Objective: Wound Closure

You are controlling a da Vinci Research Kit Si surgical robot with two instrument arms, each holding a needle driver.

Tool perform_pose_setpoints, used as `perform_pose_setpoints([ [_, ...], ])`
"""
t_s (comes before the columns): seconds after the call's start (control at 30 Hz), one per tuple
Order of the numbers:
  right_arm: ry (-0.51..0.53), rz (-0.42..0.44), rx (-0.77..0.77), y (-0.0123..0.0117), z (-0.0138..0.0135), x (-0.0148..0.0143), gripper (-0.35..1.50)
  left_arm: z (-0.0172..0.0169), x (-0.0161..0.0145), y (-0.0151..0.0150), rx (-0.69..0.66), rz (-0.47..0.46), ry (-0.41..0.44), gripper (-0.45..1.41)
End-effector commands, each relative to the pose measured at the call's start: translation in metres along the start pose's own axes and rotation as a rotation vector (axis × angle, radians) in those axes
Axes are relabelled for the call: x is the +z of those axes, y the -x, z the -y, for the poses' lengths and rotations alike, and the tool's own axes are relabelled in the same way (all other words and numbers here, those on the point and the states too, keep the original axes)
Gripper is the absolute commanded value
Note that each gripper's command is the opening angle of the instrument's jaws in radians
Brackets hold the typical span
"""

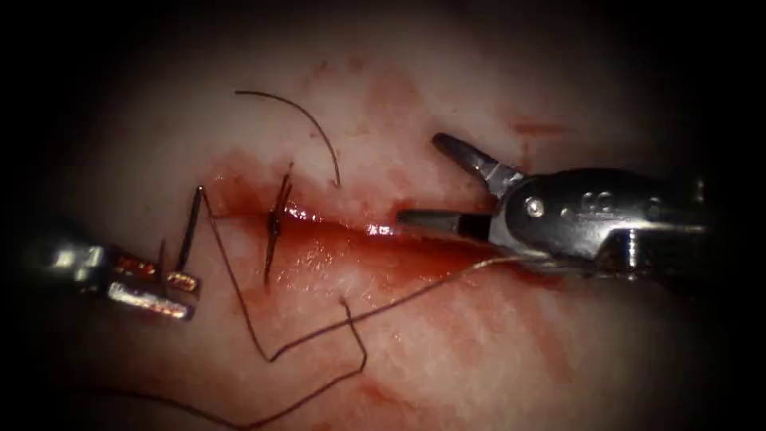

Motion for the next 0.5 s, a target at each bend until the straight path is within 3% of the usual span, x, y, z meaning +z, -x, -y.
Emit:
perform_pose_setpoints([
  [0.03,-0.007,-0.003,0.025,-0.0003,-0.0008,0.0021,0.76,0.0001,0.0007,0.0004,0.000,-0.001,0.002,-0.45],
  [0.27,-0.070,0.006,0.142,-0.0005,-0.0017,0.0070,0.66,0.0000,0.0007,0.0004,0.000,-0.001,0.003,-0.45],
  [0.5,-0.096,0.058,0.166,0.0005,-0.0019,0.0102,0.63,0.0000,0.0007,0.0004,0.000,-0.001,0.003,-0.45],
])
